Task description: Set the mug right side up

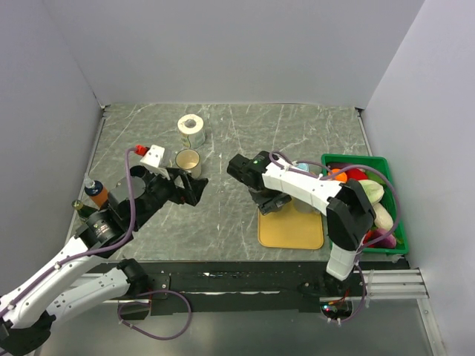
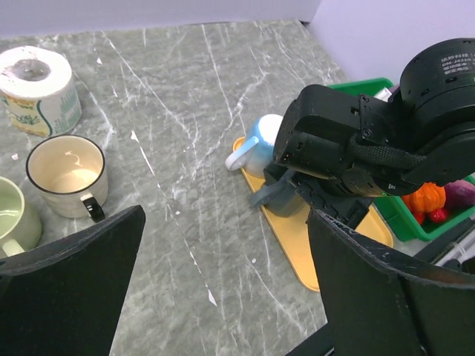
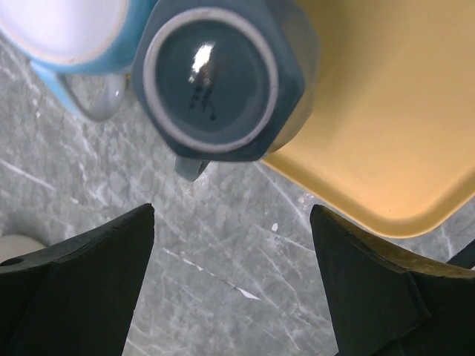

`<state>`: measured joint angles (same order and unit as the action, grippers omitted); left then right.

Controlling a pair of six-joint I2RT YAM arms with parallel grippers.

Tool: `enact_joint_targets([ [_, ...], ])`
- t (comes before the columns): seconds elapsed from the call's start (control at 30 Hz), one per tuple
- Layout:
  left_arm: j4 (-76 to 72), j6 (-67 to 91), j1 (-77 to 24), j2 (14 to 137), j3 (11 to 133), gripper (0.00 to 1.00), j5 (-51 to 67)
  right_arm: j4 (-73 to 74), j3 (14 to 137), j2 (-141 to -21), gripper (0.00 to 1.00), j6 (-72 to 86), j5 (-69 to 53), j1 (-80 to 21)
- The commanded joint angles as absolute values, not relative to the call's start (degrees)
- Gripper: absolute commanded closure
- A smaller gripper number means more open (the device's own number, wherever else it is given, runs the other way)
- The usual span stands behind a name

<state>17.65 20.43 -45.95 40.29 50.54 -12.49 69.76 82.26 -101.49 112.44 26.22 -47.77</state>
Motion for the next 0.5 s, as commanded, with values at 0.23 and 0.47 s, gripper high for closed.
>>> enact_joint_targets([
  [0.23,14.3,23.2,-46.1,35.1,48.3,0.04,-25.0,73.7,85.8,-105.9,0.11,130.4,25.7,-43.7],
  [0.47,14.4,23.6,-46.1,33.6,47.4,0.04,-26.5,76.0,88.7,-108.6,0.11,131.7,25.9,-43.5],
])
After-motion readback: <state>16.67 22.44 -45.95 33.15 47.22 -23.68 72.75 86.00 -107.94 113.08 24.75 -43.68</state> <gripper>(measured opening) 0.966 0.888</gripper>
